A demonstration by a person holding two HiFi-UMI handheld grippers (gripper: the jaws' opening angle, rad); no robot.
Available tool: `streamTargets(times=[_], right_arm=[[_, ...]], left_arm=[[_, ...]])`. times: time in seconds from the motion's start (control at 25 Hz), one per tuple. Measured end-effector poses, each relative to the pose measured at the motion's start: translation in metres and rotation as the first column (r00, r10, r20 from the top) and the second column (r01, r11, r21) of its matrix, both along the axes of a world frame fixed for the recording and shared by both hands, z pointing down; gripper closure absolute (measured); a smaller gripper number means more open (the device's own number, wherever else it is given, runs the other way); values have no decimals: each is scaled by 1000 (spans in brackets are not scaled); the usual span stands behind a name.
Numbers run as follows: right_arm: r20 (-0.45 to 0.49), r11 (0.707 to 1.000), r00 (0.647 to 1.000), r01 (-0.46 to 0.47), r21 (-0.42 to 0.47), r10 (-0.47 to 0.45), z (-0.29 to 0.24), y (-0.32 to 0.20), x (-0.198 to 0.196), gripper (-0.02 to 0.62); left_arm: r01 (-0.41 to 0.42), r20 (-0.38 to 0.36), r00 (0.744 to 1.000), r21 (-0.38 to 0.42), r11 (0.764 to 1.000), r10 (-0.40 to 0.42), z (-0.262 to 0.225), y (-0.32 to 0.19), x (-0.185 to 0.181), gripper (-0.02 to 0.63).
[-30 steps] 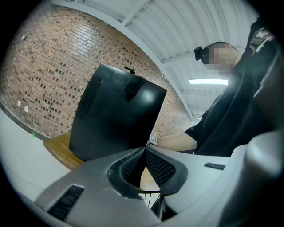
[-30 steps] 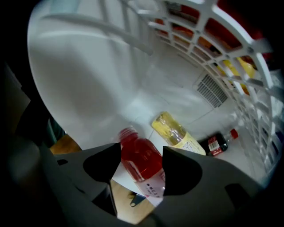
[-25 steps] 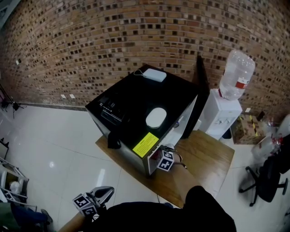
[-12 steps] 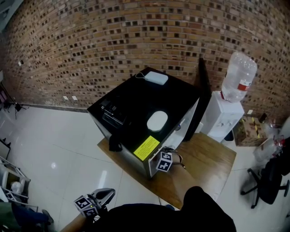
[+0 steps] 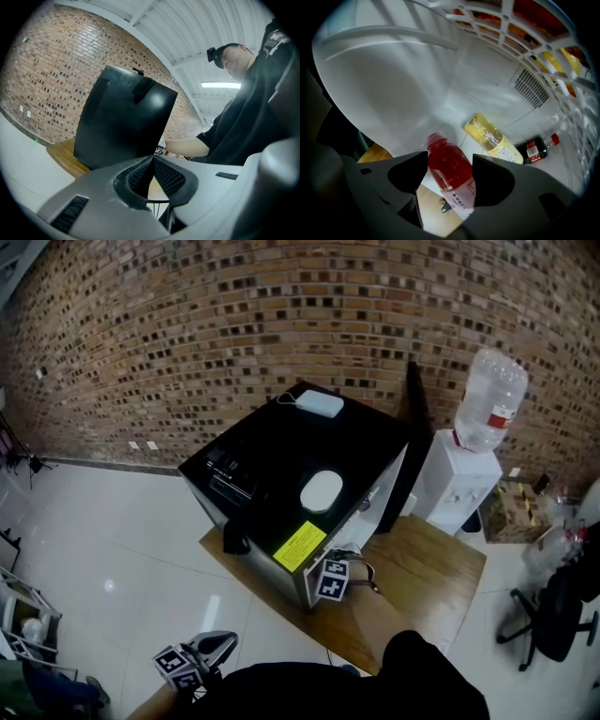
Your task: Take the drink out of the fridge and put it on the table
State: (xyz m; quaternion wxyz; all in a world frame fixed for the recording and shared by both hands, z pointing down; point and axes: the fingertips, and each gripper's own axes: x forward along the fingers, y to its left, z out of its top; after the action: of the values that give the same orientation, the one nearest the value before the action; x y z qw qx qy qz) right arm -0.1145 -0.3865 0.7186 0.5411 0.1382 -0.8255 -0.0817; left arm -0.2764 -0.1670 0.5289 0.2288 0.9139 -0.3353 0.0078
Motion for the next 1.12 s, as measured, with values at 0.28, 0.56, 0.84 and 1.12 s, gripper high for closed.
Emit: streamTargets(times=[0.28,0.56,0.84,1.12], right_arm=[[90,999,995,-51,-16,53,0,-10,2,300],[80,998,995,-62,22,60,4,-25,17,298],[215,937,913,-325,-129,346,-2,-43,40,299],[495,745,560,-441,-500,664,-19,-43,91,304]], left_arm=[[1,2,1000,-5,1000,-1,3,2,0,609],[14,6,1000,-19,1000,-14,7,3,-5,609],[6,9,1000,-24,1000,-5,9,4,-1,609],[-32,-3,1000,-30,999,31,11,0,17,609]])
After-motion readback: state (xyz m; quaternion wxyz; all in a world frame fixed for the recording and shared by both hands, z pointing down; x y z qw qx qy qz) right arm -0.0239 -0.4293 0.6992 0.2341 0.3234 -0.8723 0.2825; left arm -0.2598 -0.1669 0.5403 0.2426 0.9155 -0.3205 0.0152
